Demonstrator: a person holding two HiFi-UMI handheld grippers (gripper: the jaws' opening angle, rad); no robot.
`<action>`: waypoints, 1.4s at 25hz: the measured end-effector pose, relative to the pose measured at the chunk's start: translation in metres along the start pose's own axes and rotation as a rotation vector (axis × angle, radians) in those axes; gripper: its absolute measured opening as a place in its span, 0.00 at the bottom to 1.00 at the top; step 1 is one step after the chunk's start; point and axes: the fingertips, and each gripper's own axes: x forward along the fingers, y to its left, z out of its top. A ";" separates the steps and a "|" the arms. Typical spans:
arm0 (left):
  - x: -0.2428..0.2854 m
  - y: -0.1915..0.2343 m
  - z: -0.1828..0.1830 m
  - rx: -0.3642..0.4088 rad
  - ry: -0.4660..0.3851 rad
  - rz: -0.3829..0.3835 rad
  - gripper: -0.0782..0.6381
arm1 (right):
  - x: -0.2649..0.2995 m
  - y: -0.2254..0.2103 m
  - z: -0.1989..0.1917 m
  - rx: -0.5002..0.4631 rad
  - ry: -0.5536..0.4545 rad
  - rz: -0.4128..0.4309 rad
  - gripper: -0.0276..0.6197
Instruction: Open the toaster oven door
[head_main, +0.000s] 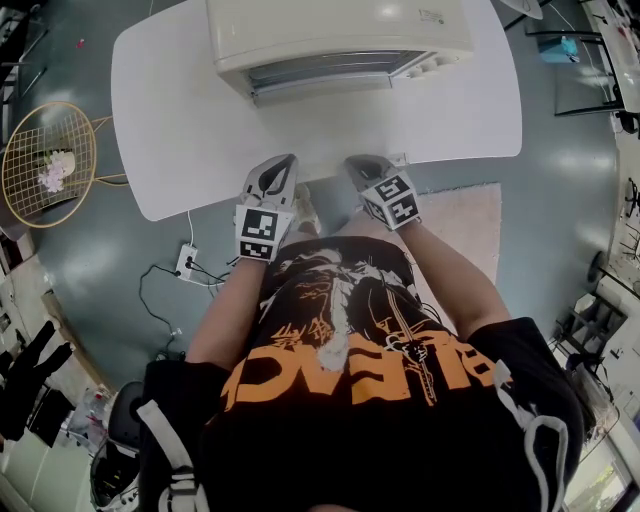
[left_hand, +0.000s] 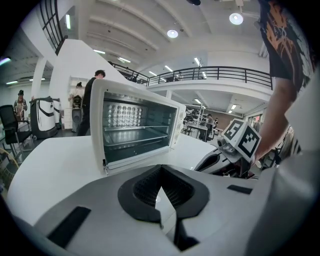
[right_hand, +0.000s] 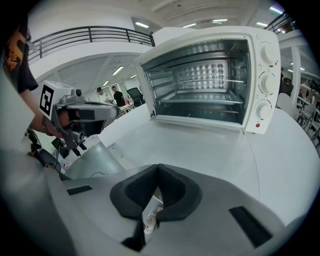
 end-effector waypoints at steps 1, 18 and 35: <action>0.000 0.000 0.001 0.001 -0.004 -0.001 0.14 | -0.002 0.000 0.004 -0.001 -0.014 -0.001 0.06; -0.016 -0.007 0.085 0.047 -0.179 0.012 0.14 | -0.065 0.008 0.125 -0.063 -0.319 -0.006 0.06; -0.063 -0.037 0.208 0.076 -0.406 0.039 0.14 | -0.183 0.037 0.242 -0.186 -0.659 0.017 0.06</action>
